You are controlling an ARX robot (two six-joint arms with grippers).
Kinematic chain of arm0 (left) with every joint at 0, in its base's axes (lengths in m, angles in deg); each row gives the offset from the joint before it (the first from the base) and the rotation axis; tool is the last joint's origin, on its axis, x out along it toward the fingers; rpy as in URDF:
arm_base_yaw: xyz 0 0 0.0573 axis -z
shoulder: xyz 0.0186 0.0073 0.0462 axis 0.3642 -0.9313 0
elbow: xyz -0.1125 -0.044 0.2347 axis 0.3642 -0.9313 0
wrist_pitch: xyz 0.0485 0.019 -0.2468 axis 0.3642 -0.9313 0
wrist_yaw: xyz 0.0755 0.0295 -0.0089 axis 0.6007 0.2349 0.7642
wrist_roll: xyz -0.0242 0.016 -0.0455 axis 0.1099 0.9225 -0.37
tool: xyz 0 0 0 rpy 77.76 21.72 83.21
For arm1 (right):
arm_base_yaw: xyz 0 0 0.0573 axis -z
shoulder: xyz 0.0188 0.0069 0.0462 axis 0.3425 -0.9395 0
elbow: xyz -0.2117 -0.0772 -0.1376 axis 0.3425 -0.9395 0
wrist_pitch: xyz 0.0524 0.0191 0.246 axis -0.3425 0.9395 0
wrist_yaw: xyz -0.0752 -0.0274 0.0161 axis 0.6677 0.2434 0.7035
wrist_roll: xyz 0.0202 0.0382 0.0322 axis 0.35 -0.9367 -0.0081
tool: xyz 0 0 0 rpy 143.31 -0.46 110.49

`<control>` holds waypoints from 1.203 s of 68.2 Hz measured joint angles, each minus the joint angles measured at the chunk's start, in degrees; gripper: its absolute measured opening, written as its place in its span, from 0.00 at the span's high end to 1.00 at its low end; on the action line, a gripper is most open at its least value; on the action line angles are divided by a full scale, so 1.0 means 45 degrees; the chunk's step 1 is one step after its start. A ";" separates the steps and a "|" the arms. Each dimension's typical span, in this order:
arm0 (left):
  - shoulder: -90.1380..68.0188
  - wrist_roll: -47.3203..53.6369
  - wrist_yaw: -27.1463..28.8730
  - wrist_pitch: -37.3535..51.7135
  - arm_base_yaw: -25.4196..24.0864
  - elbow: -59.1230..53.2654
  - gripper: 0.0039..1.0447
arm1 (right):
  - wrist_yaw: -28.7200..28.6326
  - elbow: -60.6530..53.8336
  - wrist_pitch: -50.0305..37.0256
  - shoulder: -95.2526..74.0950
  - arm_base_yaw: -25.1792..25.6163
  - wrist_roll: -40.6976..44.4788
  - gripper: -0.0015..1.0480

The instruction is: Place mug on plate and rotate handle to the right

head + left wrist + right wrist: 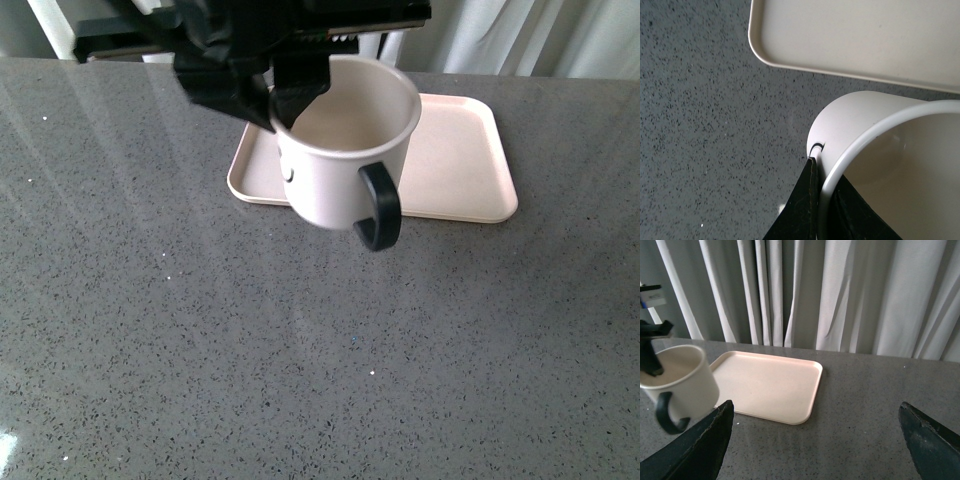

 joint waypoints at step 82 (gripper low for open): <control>-0.7684 -0.1666 -0.0306 -0.3517 -0.0636 0.9981 0.98 | 0.0000 0.0000 0.0000 0.0000 0.0000 0.0000 0.09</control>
